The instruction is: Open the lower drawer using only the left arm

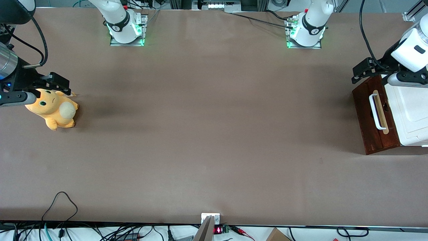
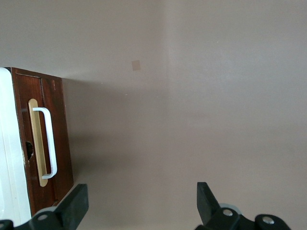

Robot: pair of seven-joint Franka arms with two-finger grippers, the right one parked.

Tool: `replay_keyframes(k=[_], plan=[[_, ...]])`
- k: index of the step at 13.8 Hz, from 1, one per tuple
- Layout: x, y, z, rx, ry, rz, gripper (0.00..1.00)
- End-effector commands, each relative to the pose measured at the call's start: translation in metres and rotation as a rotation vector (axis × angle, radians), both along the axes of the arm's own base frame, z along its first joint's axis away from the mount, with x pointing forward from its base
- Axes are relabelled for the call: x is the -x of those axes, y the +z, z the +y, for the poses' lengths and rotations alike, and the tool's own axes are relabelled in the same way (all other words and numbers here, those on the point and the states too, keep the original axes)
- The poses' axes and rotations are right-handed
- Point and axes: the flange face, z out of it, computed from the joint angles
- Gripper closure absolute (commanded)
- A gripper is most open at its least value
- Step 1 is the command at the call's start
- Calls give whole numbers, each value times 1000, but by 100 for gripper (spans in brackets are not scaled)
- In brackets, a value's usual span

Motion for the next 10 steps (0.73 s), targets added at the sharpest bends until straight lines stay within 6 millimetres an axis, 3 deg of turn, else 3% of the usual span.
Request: replay_keyframes(k=[1,10], plan=[[-5,3,4,-42,-17,7,0],[-7,-4,6,-49,16,35,0]])
